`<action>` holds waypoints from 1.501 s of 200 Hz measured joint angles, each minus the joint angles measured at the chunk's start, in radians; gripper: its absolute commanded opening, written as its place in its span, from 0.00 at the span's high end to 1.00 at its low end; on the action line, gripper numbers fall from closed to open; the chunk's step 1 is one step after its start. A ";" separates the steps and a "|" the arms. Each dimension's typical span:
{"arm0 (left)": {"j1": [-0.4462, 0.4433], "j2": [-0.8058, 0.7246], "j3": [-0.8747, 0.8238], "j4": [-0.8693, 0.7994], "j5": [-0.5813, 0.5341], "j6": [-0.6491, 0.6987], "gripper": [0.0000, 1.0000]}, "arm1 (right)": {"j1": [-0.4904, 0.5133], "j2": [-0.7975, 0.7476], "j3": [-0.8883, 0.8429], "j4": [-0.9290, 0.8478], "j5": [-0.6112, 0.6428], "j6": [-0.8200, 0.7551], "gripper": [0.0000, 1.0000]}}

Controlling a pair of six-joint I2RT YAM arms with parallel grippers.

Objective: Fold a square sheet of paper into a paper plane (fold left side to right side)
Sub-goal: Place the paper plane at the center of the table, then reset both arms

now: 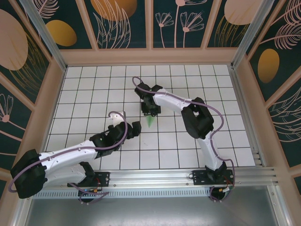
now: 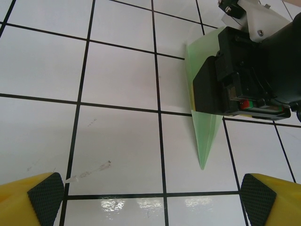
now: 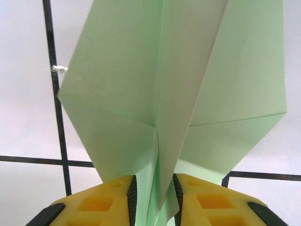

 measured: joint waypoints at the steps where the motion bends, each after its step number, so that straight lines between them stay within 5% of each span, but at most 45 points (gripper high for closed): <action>1: 0.000 0.000 0.000 -0.001 0.000 0.000 0.01 | 0.000 0.000 0.001 -0.001 0.000 0.000 0.67; 69: 0.000 -0.051 0.016 -0.013 -0.008 0.001 0.01 | 0.004 -0.056 0.014 -0.060 0.031 -0.013 0.52; 94: 0.020 -0.113 0.016 -0.013 -0.012 0.008 0.01 | 0.002 -0.223 -0.040 -0.057 0.049 -0.038 0.48; 125: 0.150 -0.208 0.016 -0.012 0.001 0.039 0.01 | -0.031 -0.520 -0.175 0.010 0.067 -0.076 0.46; 169: 0.310 -0.283 0.022 -0.031 -0.080 0.147 0.01 | -0.245 -0.919 -0.536 0.192 0.096 -0.130 0.37; 207: 0.373 -0.322 0.016 0.001 -0.221 0.305 0.01 | -0.404 -1.178 -0.856 0.375 0.220 -0.214 0.01; 247: 0.424 -0.348 -0.101 0.258 -0.359 0.582 0.01 | -0.587 -1.314 -1.185 0.707 0.293 -0.342 0.01; 300: 0.644 -0.317 -0.271 0.541 -0.342 0.735 0.01 | -0.838 -1.241 -1.520 1.177 0.244 -0.428 0.01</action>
